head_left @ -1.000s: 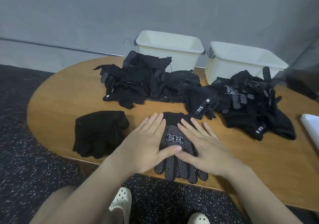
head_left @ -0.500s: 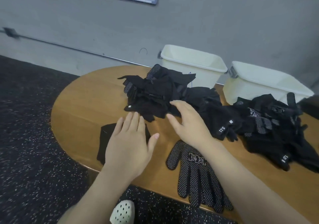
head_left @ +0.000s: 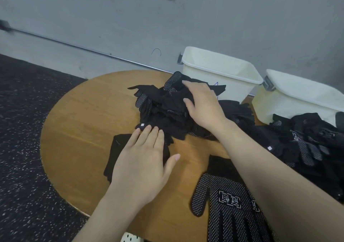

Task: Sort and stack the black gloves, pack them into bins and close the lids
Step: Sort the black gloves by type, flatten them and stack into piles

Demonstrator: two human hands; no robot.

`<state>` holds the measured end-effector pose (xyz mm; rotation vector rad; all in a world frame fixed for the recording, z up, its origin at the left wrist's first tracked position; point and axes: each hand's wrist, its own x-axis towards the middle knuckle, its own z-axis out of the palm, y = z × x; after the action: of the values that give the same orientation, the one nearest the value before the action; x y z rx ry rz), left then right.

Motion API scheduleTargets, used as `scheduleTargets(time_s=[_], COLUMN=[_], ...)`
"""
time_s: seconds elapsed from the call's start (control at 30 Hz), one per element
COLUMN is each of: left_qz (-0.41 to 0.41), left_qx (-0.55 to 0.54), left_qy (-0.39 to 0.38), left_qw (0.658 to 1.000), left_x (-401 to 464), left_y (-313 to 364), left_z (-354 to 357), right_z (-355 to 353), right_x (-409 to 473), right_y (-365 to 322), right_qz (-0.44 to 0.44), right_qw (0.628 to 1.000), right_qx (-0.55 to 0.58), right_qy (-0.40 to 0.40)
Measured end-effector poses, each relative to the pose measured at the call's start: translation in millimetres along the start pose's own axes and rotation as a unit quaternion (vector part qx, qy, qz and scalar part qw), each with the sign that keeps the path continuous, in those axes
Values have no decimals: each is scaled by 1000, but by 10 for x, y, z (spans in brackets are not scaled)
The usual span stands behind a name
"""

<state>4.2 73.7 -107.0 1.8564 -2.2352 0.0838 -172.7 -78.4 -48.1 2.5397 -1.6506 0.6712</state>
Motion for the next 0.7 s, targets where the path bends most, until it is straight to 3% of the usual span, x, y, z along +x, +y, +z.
scheduleTargets(time_s=[0.1,0.53,0.7], left_qz=[8,4,-17], left_qx=[5,-55,-244], left_qy=[12,51,95], left_qw=[1000,997,965], left_x=[38,-76,-212], left_y=[-19,5,355], left_z=[19,-161,-251], right_z=[-10,-730,-1148], right_x=[68,-347,-692], right_y=[55,13,-138], right_qz=[-7,17,47], right_qw=[1000,986,963], right_qx=[-23,141,251], right_qy=[14,86,87])
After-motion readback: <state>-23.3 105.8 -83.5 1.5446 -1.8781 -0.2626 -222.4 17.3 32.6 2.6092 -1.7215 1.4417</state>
